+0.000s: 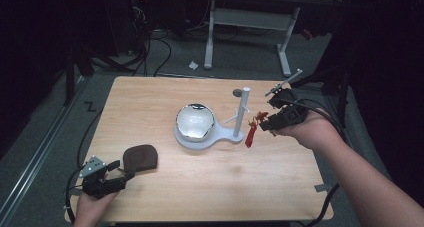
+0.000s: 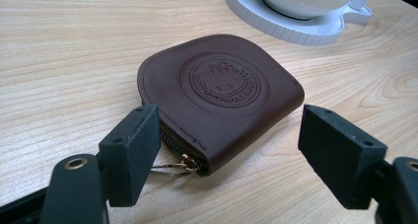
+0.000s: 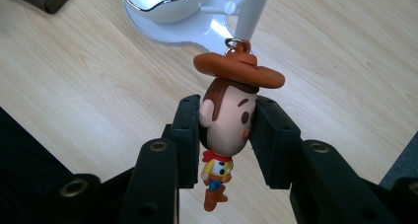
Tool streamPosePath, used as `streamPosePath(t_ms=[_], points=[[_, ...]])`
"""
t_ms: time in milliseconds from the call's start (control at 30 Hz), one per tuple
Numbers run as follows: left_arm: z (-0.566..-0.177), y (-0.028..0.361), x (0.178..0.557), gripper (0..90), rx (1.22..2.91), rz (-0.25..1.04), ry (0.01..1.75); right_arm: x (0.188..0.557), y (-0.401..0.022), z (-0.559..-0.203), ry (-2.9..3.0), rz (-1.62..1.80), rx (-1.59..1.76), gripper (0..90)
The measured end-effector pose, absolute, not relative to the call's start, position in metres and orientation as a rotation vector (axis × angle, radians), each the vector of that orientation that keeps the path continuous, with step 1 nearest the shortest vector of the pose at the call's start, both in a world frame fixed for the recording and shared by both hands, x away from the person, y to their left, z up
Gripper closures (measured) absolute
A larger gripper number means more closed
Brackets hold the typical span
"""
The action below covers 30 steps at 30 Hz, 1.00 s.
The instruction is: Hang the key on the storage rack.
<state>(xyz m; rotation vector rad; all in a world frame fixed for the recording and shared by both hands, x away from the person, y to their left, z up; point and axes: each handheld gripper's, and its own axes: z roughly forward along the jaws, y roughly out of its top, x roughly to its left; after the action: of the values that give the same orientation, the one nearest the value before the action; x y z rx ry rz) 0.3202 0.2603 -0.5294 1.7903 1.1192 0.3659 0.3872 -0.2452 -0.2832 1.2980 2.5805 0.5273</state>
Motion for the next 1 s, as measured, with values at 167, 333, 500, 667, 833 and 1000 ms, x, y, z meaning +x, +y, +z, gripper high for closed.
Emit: streamPosePath(t_ms=[167, 333, 500, 667, 833, 1000], points=[[-0.529, 0.260, 0.320, 24.6, 1.792, 0.365, 1.116, 0.393, -0.240, -0.281, 2.572, 0.530, 1.282, 65.6], [-0.530, 0.260, 0.321, 24.6, 1.796, 0.362, 1.115, 0.399, -0.237, -0.276, 2.555, 0.546, 1.284, 65.6], [-0.530, 0.260, 0.322, 24.6, 1.795, 0.360, 1.116, 0.407, -0.232, -0.274, 2.550, 0.556, 1.277, 65.6], [-0.530, 0.260, 0.322, 24.6, 1.798, 0.359, 1.115, 0.411, -0.227, -0.277, 2.551, 0.558, 1.272, 65.6], [-0.531, 0.259, 0.322, 24.6, 1.806, 0.355, 1.110, 0.415, -0.226, -0.283, 2.545, 0.577, 1.290, 65.6], [-0.531, 0.259, 0.322, 24.7, 1.809, 0.357, 1.106, 0.419, -0.237, -0.286, 2.518, 0.580, 1.340, 65.6]])
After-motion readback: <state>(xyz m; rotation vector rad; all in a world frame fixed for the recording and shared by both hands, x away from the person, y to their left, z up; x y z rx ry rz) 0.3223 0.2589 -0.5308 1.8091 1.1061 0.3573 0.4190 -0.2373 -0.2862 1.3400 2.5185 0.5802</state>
